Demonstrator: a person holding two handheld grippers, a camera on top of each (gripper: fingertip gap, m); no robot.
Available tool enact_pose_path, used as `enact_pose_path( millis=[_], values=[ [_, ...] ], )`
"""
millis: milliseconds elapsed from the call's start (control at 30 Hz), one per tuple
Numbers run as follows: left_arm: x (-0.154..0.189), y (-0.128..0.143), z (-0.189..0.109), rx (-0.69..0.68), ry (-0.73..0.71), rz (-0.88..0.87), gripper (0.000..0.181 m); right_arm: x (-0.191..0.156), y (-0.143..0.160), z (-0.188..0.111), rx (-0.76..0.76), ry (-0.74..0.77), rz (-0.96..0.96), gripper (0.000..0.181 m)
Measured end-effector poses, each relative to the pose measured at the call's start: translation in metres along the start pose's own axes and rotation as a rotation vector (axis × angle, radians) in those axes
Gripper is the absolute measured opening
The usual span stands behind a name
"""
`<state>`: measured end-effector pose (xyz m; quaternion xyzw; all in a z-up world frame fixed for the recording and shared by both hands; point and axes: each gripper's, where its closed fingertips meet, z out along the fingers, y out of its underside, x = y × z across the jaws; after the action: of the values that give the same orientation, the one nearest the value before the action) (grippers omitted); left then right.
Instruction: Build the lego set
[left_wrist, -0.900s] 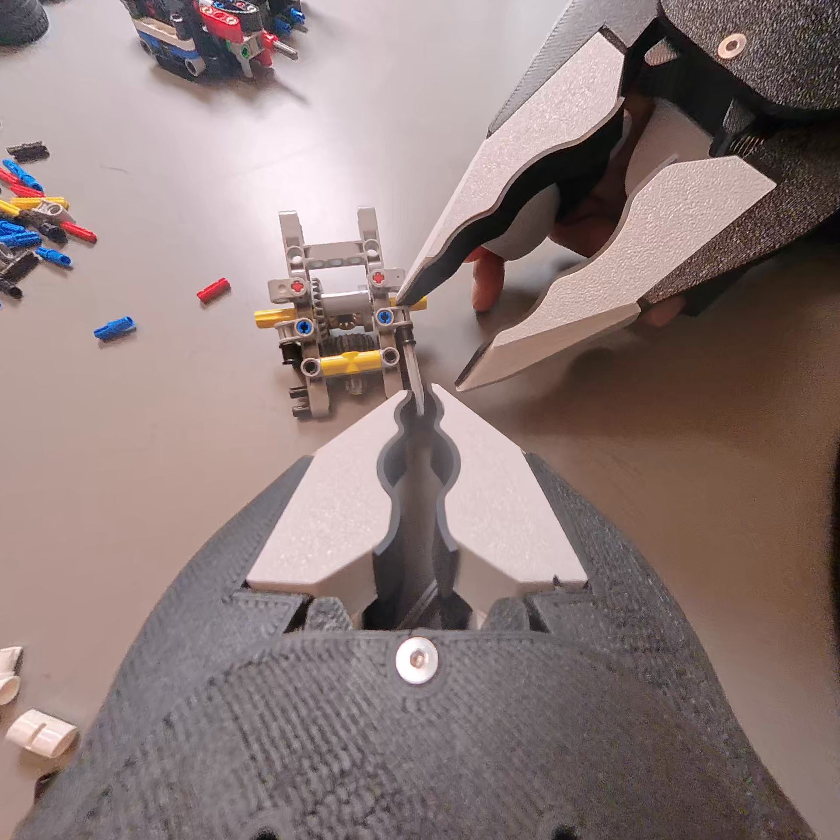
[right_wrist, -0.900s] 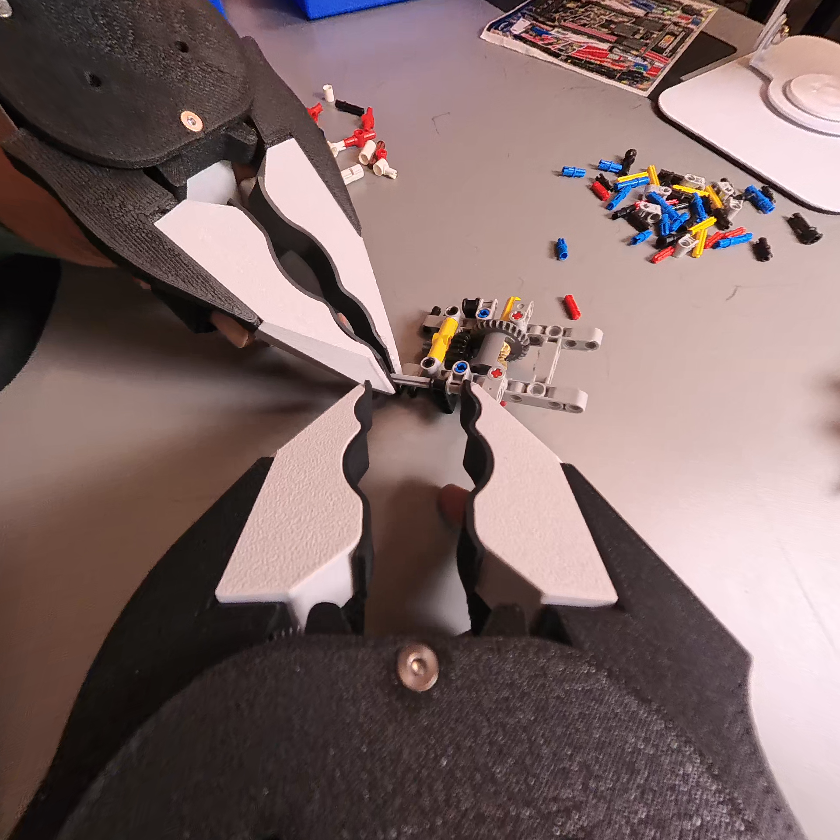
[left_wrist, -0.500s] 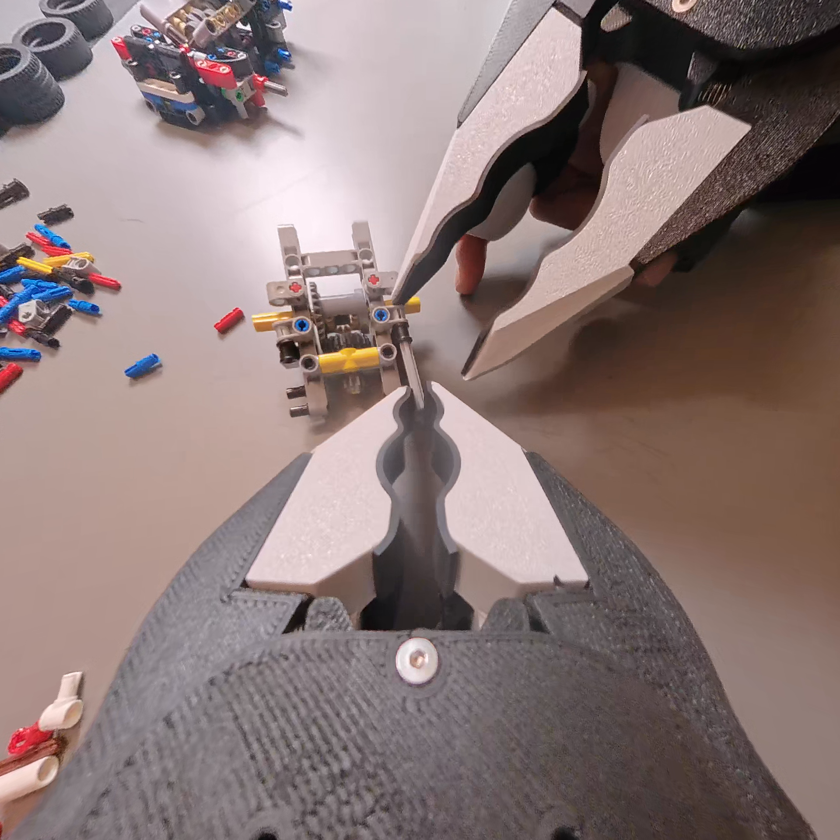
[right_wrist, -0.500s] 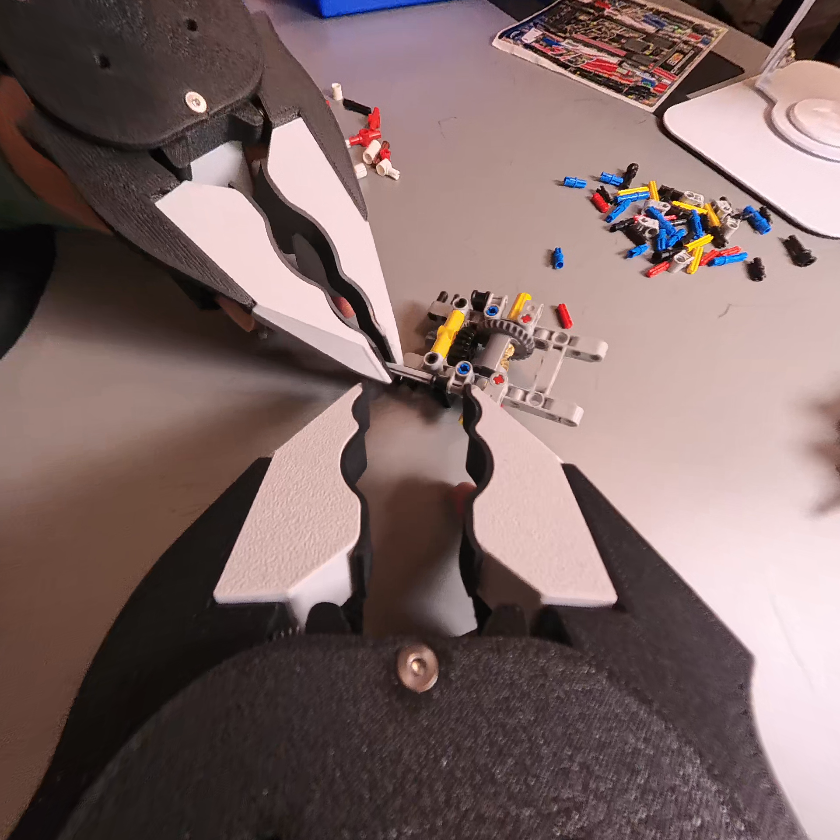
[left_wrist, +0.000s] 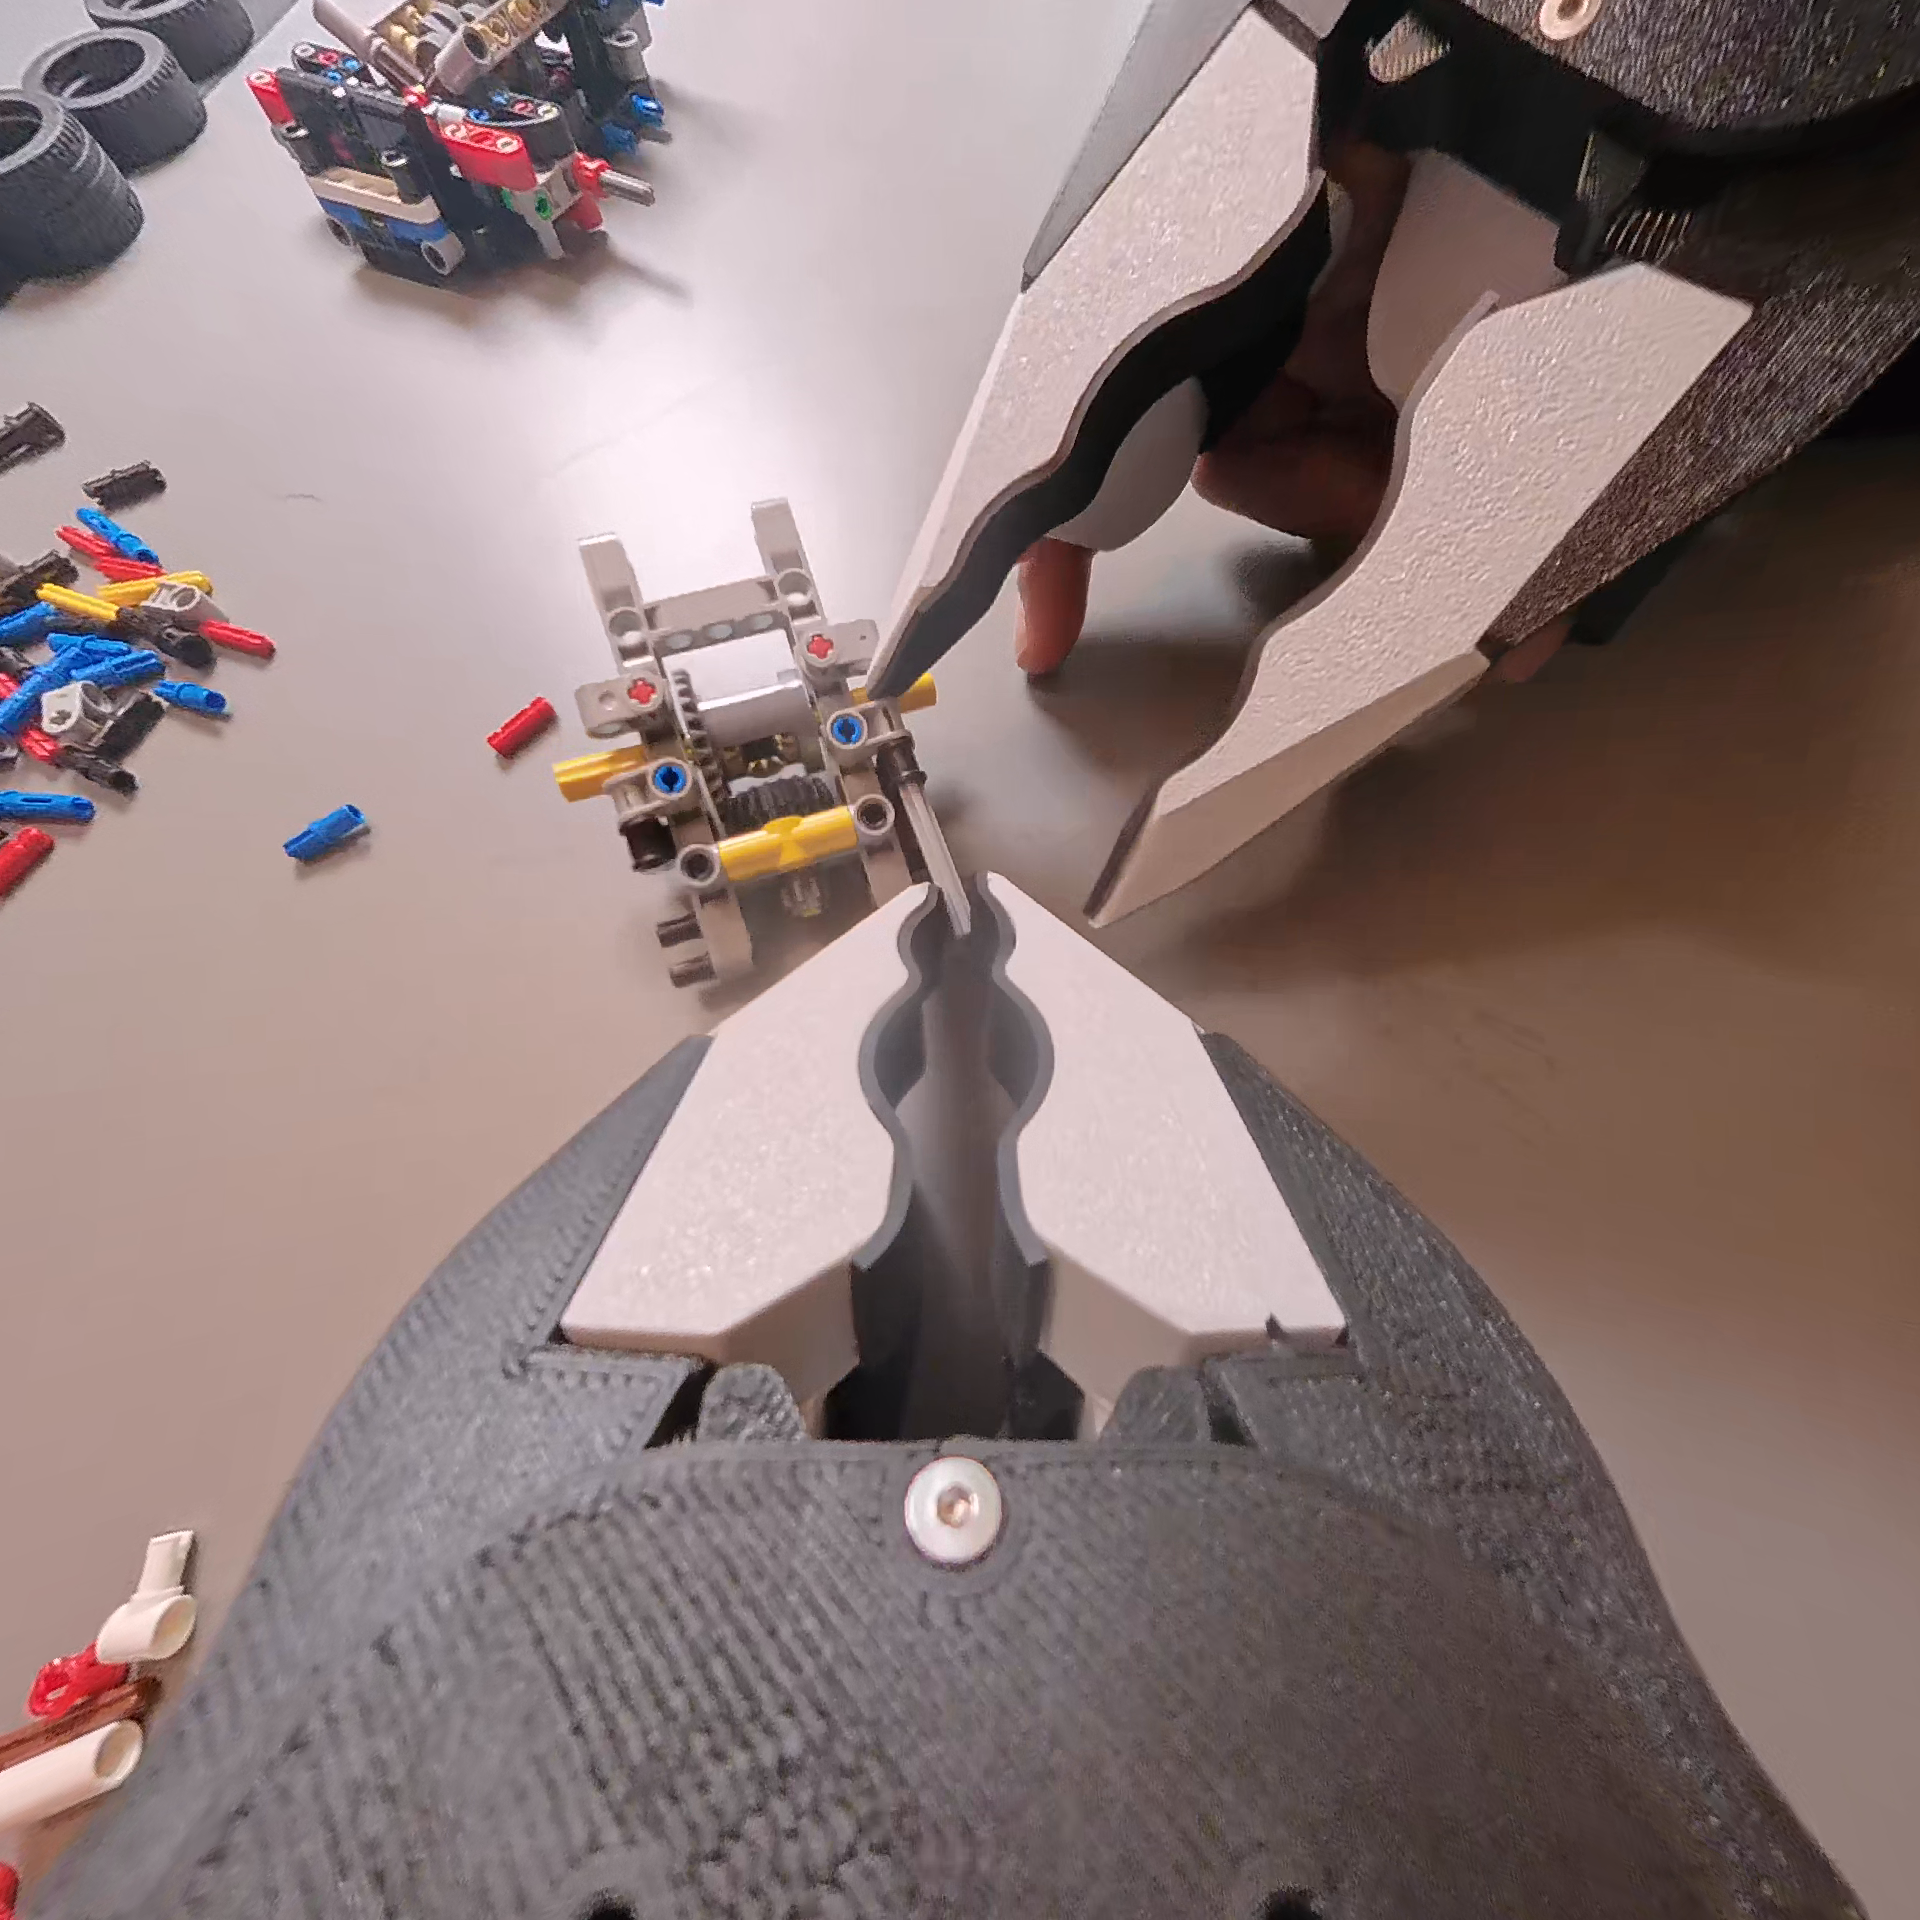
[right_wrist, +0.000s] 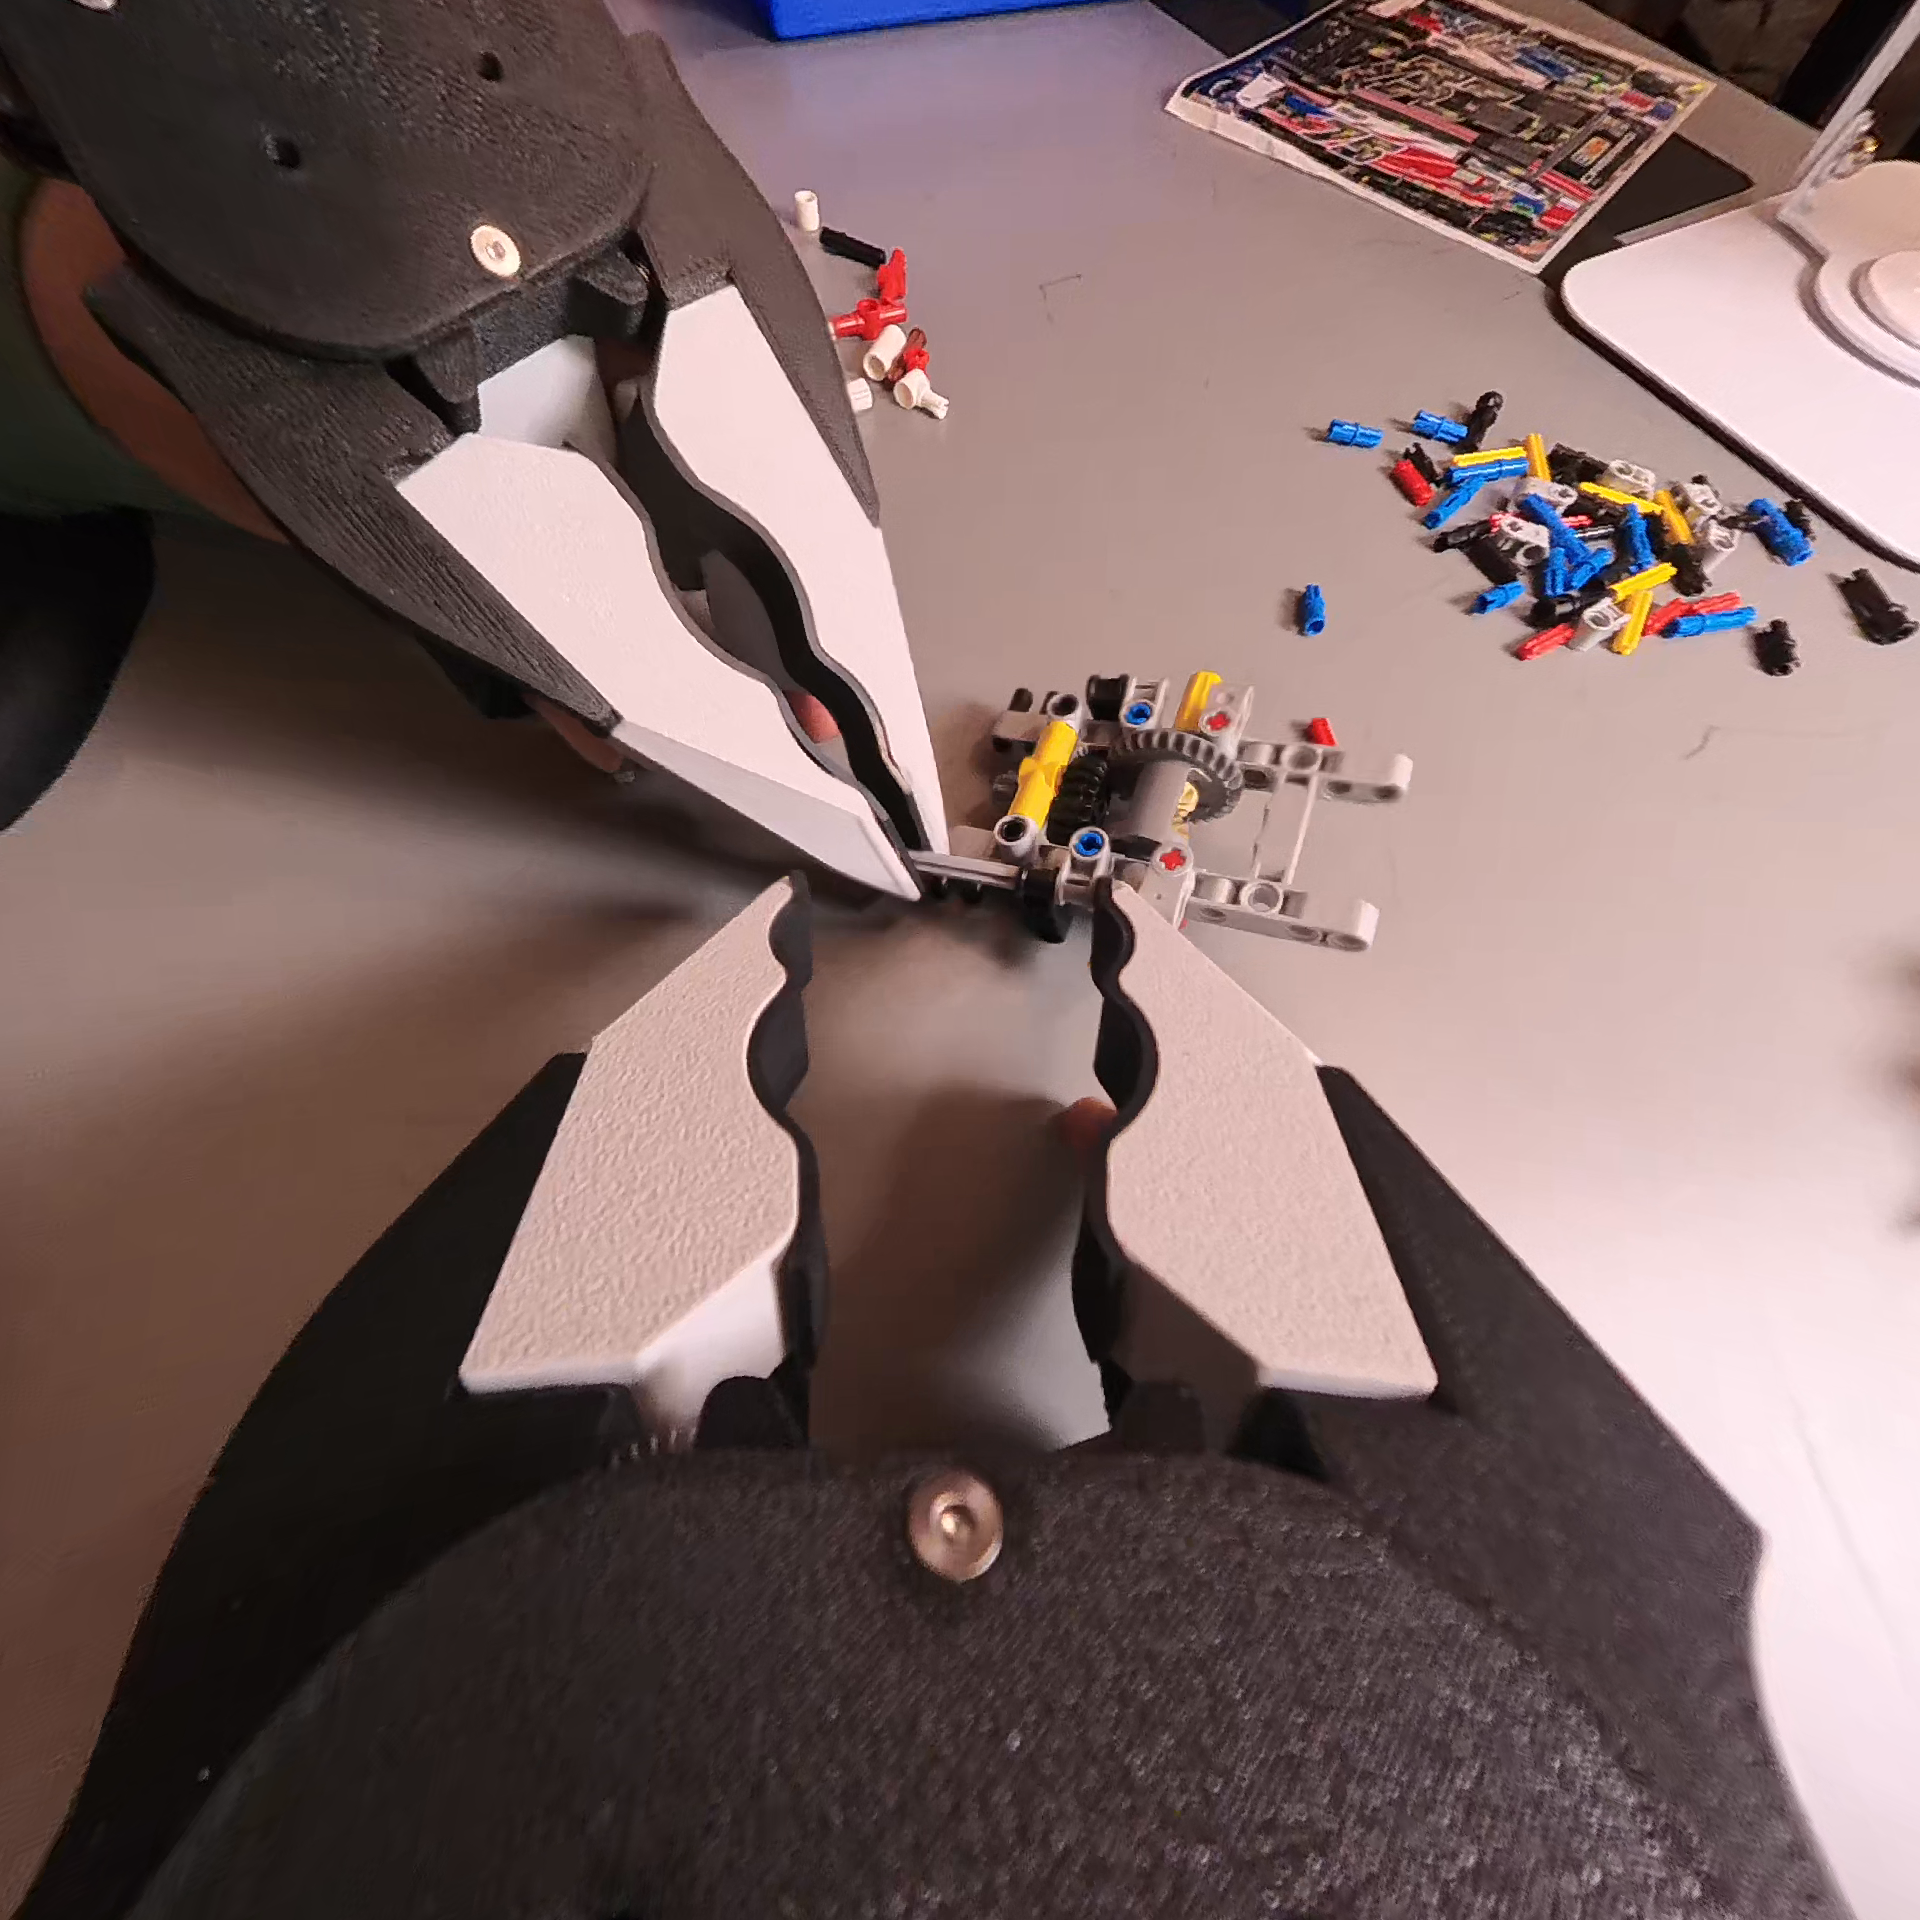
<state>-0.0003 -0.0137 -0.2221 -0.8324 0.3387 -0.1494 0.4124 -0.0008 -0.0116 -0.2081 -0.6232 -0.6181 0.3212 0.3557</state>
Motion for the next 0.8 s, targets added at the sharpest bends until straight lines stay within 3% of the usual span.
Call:
enact_pose_path(
  millis=[800],
  values=[
    [-0.0055,-0.0022,0.0054,-0.014,0.012,0.040,0.000,0.0055,0.0034,-0.0002,-0.028,-0.022,-0.076,0.052]
  ],
)
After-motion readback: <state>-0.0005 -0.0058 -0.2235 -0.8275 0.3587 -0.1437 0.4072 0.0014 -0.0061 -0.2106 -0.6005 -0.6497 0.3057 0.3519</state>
